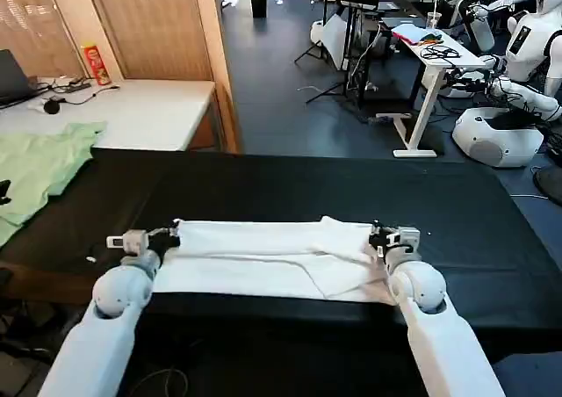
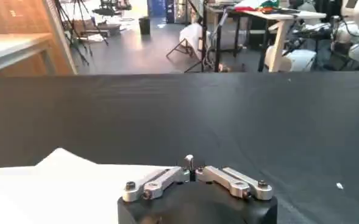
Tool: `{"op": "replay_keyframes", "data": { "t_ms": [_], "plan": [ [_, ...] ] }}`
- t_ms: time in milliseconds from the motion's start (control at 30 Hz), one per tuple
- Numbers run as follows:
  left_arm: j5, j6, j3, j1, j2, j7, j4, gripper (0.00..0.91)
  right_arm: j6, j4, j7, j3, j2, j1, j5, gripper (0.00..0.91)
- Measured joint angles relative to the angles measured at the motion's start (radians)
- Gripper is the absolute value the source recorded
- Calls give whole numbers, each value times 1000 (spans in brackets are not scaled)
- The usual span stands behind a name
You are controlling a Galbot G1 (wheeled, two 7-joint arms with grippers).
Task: Fold and organize the clothes.
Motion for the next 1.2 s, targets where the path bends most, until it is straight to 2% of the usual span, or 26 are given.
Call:
{"op": "replay_keyframes", "data": {
  "t_ms": [167, 467, 667, 800, 1000, 1067, 1100, 1200],
  "plan": [
    [9, -27, 7, -12, 3, 10, 15, 878, -2, 33, -34, 16, -21, -21, 2, 878],
    [-23, -8, -23, 21, 47, 5, -33, 878, -13, 142, -37, 53, -61, -83, 30, 878],
    [-112, 5, -75, 96, 70, -9, -127, 878, -16, 219, -40, 71, -63, -137, 34, 878],
    [-102, -15, -110, 166, 56, -6, -174, 878, -14, 246, -41, 69, -62, -151, 34, 878],
    [-59, -33, -120, 225, 24, 1, -186, 878, -15, 280, -41, 66, -62, -168, 35, 878],
    [-42, -37, -120, 230, 16, 5, -184, 829, -15, 289, -41, 68, -64, -173, 35, 878],
    [-33, -39, -119, 232, 12, 7, -182, 761, -15, 293, -41, 69, -65, -175, 35, 878],
    [-10, -45, -115, 241, 0, 14, -175, 702, -15, 300, -41, 74, -68, -181, 35, 878]
  ]
}}
